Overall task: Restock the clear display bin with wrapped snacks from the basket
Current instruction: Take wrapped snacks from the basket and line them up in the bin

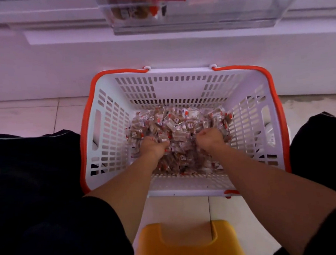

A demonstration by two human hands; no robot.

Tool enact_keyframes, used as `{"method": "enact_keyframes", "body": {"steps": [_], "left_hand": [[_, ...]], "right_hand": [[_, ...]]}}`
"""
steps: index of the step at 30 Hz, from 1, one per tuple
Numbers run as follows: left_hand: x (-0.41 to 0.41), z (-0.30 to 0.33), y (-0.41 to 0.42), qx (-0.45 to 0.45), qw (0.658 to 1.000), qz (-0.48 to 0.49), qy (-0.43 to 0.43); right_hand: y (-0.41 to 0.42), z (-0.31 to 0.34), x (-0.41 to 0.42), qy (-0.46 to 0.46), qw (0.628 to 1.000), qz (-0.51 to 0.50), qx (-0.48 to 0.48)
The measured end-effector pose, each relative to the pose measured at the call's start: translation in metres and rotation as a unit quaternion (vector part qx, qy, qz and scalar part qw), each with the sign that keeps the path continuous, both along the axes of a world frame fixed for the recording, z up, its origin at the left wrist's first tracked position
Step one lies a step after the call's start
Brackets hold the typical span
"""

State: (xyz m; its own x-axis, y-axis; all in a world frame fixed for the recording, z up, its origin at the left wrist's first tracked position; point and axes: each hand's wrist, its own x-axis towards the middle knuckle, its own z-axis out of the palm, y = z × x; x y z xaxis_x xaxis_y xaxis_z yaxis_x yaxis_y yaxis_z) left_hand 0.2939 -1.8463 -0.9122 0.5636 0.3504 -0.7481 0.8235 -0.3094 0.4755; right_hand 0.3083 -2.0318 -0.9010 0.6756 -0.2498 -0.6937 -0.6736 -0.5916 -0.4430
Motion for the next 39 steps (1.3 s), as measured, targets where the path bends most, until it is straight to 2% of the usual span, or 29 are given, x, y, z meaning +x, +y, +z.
{"method": "enact_keyframes", "body": {"steps": [4, 6, 9, 11, 13, 16, 20, 22, 24, 28, 32, 36, 39], "left_hand": [[0.001, 0.016, 0.005, 0.018, 1.000, -0.005, 0.009], [-0.001, 0.022, 0.008, 0.014, 1.000, -0.021, 0.013], [-0.003, 0.032, 0.013, -0.074, 0.996, -0.038, 0.037], [-0.002, 0.048, 0.015, -0.165, 0.985, -0.022, 0.049], [0.001, 0.062, 0.018, -0.216, 0.975, -0.024, 0.050], [0.015, 0.098, 0.020, -0.252, 0.963, -0.079, 0.047], [0.042, 0.175, 0.023, -0.194, 0.943, -0.270, 0.000], [0.053, 0.223, 0.027, -0.191, 0.918, -0.348, -0.015], [0.057, 0.269, 0.034, -0.223, 0.897, -0.381, -0.016], [0.051, 0.344, 0.052, -0.345, 0.853, -0.390, -0.009], [0.053, 0.382, 0.052, -0.382, 0.836, -0.384, -0.089], [0.058, 0.396, 0.040, -0.415, 0.822, -0.365, -0.135], [0.057, 0.389, 0.033, -0.376, 0.833, -0.367, -0.173]], "right_hand": [[-0.003, 0.023, 0.001, 0.028, 0.981, -0.123, 0.147], [-0.001, 0.041, 0.003, 0.033, 0.966, -0.149, 0.209], [-0.002, 0.063, 0.001, 0.057, 0.959, -0.107, 0.257], [-0.004, 0.074, -0.003, 0.064, 0.960, -0.072, 0.264], [-0.004, 0.084, -0.006, 0.051, 0.964, -0.048, 0.255], [-0.003, 0.106, -0.001, 0.014, 0.975, 0.023, 0.219], [0.001, 0.171, 0.018, -0.038, 0.969, 0.209, 0.128], [0.005, 0.213, 0.023, -0.072, 0.952, 0.264, 0.137], [0.006, 0.257, 0.022, -0.095, 0.937, 0.267, 0.203], [0.000, 0.335, 0.017, -0.167, 0.893, 0.236, 0.346], [0.000, 0.370, 0.016, -0.266, 0.833, 0.156, 0.460], [0.005, 0.377, 0.022, -0.364, 0.843, 0.160, 0.362], [0.010, 0.373, 0.021, -0.420, 0.829, 0.171, 0.327]]}}
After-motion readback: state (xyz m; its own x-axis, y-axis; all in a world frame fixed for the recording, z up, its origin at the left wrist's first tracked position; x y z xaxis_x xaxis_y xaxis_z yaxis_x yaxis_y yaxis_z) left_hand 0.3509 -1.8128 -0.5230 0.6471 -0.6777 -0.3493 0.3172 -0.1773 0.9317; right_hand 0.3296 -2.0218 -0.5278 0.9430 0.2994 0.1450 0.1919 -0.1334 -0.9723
